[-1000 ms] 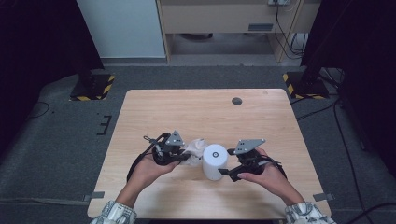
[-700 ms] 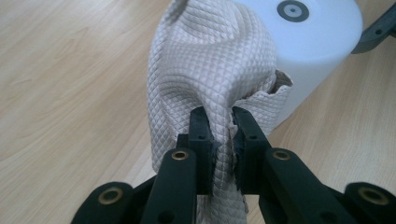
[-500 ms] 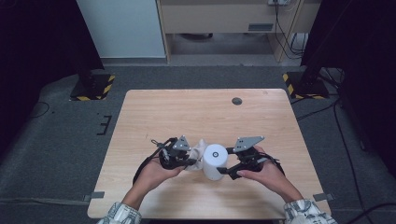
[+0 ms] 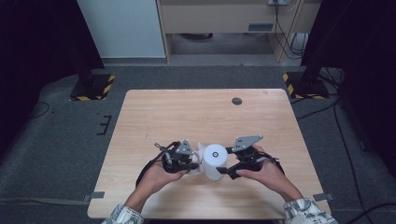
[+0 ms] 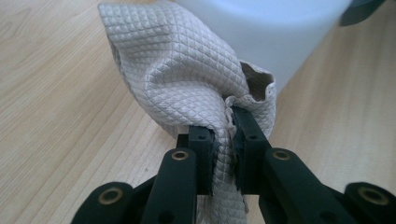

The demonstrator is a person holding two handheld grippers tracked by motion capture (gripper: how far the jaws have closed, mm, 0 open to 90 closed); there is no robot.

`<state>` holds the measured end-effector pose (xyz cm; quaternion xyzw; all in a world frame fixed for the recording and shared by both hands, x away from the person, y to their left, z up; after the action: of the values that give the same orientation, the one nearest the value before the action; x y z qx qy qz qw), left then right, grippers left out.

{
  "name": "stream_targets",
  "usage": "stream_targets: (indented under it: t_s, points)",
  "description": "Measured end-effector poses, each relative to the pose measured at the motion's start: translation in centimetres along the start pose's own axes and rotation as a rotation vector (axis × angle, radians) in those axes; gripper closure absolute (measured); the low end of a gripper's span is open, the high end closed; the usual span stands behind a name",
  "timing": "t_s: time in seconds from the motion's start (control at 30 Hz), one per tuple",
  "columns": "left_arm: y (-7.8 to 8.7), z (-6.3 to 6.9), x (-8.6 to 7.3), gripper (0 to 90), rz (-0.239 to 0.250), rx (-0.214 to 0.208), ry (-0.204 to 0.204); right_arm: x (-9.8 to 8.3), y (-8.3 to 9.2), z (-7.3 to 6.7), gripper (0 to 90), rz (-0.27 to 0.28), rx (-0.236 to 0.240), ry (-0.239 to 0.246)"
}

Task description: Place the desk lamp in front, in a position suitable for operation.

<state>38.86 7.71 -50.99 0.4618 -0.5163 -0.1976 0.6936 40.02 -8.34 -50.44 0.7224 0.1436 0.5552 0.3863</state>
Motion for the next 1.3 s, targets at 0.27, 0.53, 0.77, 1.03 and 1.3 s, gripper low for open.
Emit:
stream_targets:
  t_s: [0.27,0.53,0.77,1.03,1.3]
  points:
    - [-0.8,0.3,-0.3,79.6,-0.079,-0.013,-0.031,0.1,-0.1,0.0,16.2,-0.001,0.005,-0.006]
    - [-2.6,0.2,-0.8,79.6,-0.093,0.002,-0.023,0.1,-0.1,0.0,16.1,-0.008,0.001,-0.002]
    - [-2.8,0.1,-1.1,79.6,-0.083,0.001,-0.01,0.3,-0.1,0.0,16.3,-0.005,-0.002,0.006]
    - [-0.6,1.3,-0.3,79.6,-0.031,0.003,-0.028,0.2,-0.1,0.0,16.0,-0.012,-0.004,0.004]
    - [-1.2,2.3,-0.8,79.6,-0.029,-0.017,-0.031,0.1,-0.1,0.0,15.8,-0.006,-0.002,-0.001]
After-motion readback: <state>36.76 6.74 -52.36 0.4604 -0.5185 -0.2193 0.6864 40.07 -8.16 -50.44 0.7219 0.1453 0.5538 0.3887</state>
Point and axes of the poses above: each handheld gripper's, and its own axes: y roughly backward along the jaws, x roughly out of its top, z roughly to its right, the point moved 8 cm from there along -y, roughly forward along the jaws, and after that the axes turned 8 degrees about -z, right-handed, at the moved point
